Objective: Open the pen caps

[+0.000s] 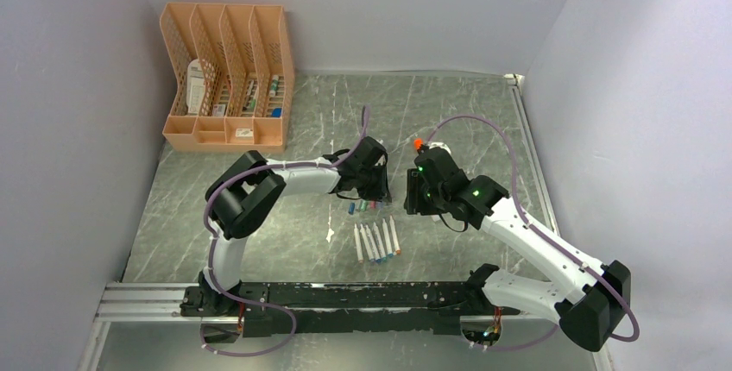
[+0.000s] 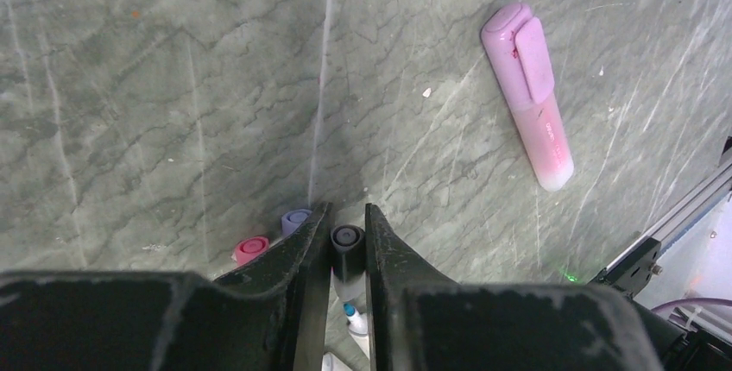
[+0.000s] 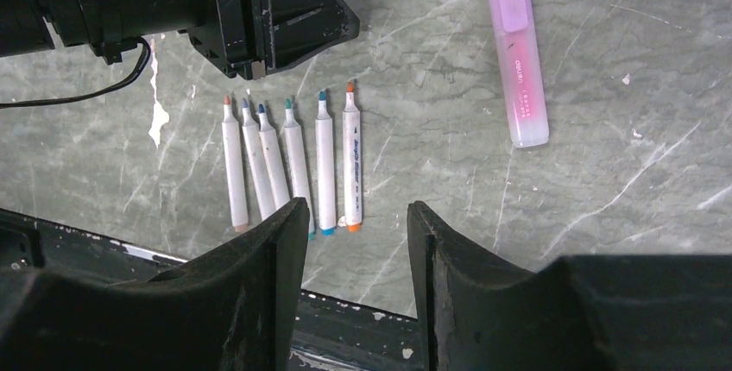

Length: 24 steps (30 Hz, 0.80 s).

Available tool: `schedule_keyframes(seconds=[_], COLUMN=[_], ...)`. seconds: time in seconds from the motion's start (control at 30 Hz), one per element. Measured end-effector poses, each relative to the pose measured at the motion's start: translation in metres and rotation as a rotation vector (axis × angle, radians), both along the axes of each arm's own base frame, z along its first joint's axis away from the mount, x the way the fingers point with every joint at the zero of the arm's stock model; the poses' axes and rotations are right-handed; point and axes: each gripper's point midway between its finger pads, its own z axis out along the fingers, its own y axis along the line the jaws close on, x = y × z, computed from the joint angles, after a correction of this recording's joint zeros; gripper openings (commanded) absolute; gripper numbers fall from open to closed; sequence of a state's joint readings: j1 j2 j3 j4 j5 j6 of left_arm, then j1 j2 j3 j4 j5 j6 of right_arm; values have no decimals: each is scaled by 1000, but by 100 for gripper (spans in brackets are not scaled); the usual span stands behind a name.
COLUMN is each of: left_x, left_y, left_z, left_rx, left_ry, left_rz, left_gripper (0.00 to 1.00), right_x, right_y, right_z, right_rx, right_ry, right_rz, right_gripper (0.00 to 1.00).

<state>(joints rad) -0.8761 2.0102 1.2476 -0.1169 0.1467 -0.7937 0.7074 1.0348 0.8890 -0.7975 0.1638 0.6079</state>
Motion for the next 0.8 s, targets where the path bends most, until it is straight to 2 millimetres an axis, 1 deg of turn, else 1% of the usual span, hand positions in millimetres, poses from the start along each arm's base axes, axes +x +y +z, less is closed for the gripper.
schedule_keyframes(seconds=[0.23,0.57,0.67,0.73,0.77,0.8], left_x=[1,1,-1,-1,0,1], left_y=[2,2,5,6,5,4], left_z=[0,1,3,9,15,23], left_rx=[14,21,35,37,31,20], left_ry=[2,4,10,9,4,-7], left_rz=[7,7,10,11,10,9], left_gripper=[36,36,37,40,44,51], right_x=[0,-1,-1,-1,-1,0], right_y=[1,2,2,2,2,2], right_z=[0,0,0,-2,-2,-3], right_rx=[2,8,6,2,-1,-5], right_ry=[1,3,5,9,11,14], right_rz=[4,14,14,14,13,12], right_gripper=[46,46,46,47,47,47])
